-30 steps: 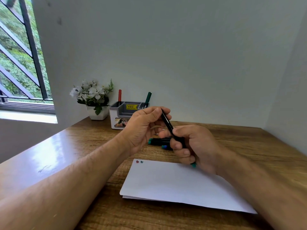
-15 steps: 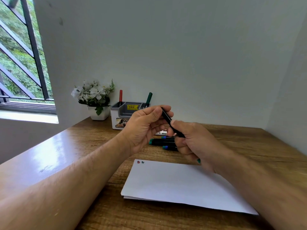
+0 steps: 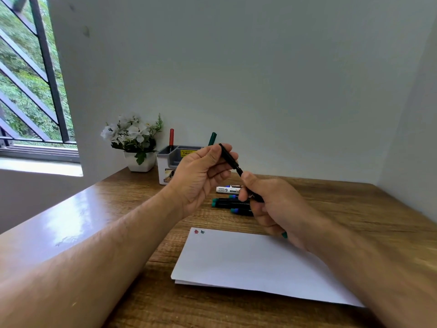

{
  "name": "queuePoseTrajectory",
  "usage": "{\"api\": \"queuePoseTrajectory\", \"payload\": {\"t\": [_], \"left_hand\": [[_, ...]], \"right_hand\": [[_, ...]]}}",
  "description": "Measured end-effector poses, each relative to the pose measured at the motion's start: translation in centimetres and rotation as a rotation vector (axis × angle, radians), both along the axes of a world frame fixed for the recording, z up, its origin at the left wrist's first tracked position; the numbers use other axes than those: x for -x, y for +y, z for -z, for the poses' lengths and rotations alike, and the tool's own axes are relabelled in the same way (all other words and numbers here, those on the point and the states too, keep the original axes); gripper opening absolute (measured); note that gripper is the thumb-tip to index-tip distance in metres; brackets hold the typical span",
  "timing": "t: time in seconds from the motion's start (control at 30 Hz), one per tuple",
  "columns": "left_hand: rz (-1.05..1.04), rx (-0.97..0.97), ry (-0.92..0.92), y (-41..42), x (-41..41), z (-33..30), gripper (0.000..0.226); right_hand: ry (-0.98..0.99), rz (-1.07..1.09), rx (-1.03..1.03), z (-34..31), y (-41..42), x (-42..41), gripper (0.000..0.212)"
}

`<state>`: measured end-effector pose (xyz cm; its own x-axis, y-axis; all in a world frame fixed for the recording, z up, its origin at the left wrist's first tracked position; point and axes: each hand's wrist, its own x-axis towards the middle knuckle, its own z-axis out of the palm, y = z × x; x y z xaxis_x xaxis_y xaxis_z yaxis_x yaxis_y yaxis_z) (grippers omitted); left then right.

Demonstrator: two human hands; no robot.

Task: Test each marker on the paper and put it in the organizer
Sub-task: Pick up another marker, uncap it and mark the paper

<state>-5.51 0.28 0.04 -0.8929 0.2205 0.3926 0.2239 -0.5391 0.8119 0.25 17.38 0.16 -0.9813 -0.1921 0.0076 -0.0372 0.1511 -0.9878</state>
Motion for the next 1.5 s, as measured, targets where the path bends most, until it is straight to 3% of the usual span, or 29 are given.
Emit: {"api": "queuePoseTrajectory", "payload": {"t": [0.17,0.33,0.5,0.63,0.83,0.93,1.07,1.17,1.3,1.4,1.5], "left_hand": [[-0.146,0.053,-0.104,-1.0,0.6,-0.2,0.024],[-0.271,0.314,-0.240,-0.6,0.7,0.5,0.024],[-0.331,0.465,-0.270,-0.6,0.5,0.2,0.024],[-0.366,0.687,-0.227,-0.6,0.1,0.0,0.025],[-0.363,0.799,-0.140,-0.4,-0.3,0.5,0.039],[-0.390,0.787,-0.175,-0.6,0.1,0.4,0.026],[-0.441,0.930,-0.098,-1.4,0.9,0.6,0.019],[-0.492,1.147,0.036,-1.7,1.3,0.5,0.024],[-0.322,1.445,0.133,-2.2,0.9,-0.3,0.033],[-0.006,1.578,-0.021,-2.9,0.2,-1.2,0.023],[0.165,1.640,-0.114,-3.5,-0.3,-1.9,0.010]], "right_hand": [[-0.019,-0.025,0.035,0.6,0.5,0.3,0.044],[0.033,-0.038,0.084,0.8,-0.1,0.3,0.020],[0.088,-0.069,0.202,0.3,-0.5,-0.3,0.028],[0.069,-0.148,0.278,-0.4,-1.2,-1.1,0.036],[0.110,-0.164,0.187,0.4,-2.6,-1.0,0.016],[0.212,-0.173,0.242,1.2,-2.4,-0.9,0.006],[0.247,-0.154,0.224,2.4,-2.1,-0.7,0.032],[0.182,-0.167,0.167,2.7,-2.3,-0.8,0.026],[0.193,-0.194,0.093,2.8,-2.3,-1.0,0.024],[0.231,-0.179,0.038,2.8,-2.4,-1.0,0.022],[0.249,-0.158,-0.025,2.9,-2.4,-0.8,0.015]]}}
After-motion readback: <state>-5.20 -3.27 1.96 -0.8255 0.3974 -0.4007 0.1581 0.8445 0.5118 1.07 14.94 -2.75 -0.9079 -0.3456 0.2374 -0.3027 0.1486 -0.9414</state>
